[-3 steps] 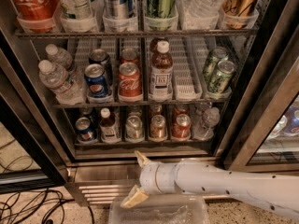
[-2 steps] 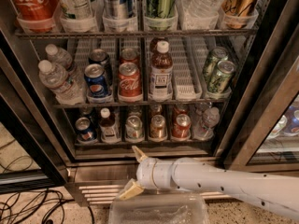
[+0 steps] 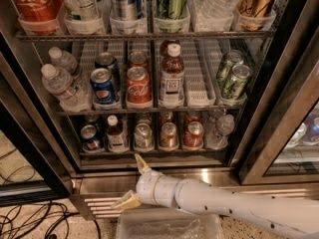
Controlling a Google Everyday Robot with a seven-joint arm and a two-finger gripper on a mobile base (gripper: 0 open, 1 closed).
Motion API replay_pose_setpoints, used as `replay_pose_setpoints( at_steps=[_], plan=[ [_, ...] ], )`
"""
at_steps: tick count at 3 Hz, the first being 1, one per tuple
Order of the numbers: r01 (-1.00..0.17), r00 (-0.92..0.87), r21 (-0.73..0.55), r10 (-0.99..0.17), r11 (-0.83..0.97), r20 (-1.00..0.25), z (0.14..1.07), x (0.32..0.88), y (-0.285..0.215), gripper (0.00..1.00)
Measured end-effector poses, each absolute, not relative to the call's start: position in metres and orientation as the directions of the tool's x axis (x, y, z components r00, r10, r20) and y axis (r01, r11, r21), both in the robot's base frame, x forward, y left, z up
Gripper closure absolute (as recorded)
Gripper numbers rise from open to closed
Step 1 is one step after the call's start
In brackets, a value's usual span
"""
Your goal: Pick blue plastic bottle from bottom shelf of fridge
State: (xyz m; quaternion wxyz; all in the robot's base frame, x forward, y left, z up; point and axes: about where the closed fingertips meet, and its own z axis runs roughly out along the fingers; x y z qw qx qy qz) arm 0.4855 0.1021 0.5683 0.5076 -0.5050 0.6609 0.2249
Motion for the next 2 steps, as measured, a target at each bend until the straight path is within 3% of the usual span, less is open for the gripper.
replay_pose_setpoints(
  at_steps=[2],
  plan=[
    [-0.854,-0.044,-0.177,-0.406,0.49,-0.913,0.5763,0.491,0.114,0.0]
  ],
)
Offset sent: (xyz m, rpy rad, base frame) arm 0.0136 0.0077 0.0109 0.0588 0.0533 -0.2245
